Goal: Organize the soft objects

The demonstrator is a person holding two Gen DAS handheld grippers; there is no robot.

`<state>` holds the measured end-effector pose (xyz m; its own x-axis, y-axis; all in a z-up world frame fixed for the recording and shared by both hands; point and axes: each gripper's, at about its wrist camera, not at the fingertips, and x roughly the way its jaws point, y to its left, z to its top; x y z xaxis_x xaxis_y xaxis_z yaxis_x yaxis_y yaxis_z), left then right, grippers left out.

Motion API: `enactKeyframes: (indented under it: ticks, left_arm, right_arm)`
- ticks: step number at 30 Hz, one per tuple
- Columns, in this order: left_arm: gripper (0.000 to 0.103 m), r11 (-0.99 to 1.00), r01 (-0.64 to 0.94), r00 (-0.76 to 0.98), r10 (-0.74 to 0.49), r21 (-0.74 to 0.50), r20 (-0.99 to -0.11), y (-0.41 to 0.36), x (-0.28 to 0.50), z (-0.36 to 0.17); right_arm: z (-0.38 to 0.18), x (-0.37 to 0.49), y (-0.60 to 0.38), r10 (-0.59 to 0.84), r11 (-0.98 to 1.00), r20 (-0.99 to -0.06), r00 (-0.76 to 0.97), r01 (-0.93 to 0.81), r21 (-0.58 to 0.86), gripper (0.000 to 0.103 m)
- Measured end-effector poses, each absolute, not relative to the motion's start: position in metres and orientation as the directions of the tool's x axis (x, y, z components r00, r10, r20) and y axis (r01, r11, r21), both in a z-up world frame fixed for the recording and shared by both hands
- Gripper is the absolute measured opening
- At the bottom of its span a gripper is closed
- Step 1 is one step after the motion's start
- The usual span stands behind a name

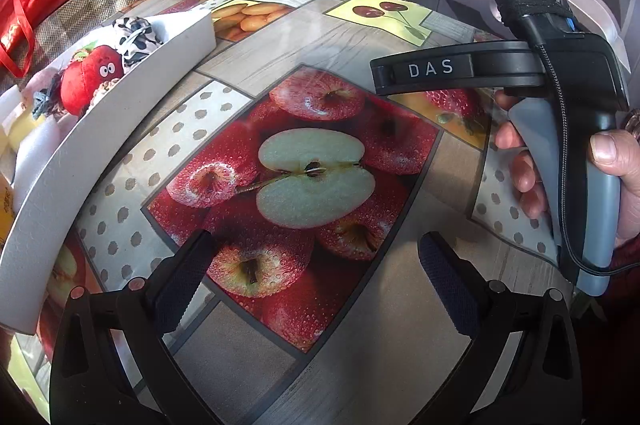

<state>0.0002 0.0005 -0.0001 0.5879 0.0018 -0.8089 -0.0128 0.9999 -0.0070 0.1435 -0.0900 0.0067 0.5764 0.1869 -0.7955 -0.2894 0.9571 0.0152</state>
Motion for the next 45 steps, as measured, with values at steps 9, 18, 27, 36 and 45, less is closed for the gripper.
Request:
enactKeyframes:
  ticks: [9, 18, 27, 36, 45]
  left_arm:
    - [0.103, 1.000, -0.013, 0.588, 0.002, -0.007, -0.809, 0.0006, 0.0002, -0.0002]
    - [0.103, 1.000, -0.013, 0.588, 0.002, -0.007, -0.809, 0.0006, 0.0002, -0.0002]
    - [0.103, 1.000, -0.013, 0.588, 0.002, -0.007, -0.809, 0.0007, 0.0002, -0.0001]
    - [0.103, 1.000, -0.013, 0.588, 0.002, -0.007, -0.809, 0.0005, 0.0002, -0.0001]
    - [0.103, 1.000, -0.013, 0.588, 0.003, -0.006, -0.809, -0.0007, 0.0004, 0.0005]
  right_arm:
    - [0.0067, 0.1433, -0.0902, 0.190, 0.956, -0.795, 0.576, -0.294, 0.016, 0.103]
    - [0.0068, 0.1431, -0.0898, 0.190, 0.956, -0.795, 0.576, -0.293, 0.016, 0.103]
    - [0.0069, 0.1430, -0.0898, 0.191, 0.955, -0.795, 0.576, -0.295, 0.016, 0.103]
    - [0.0070, 0.1431, -0.0893, 0.191, 0.955, -0.795, 0.575, -0.296, 0.016, 0.103]
    - [0.0076, 0.1421, -0.0880, 0.193, 0.954, -0.796, 0.574, -0.300, 0.015, 0.103]
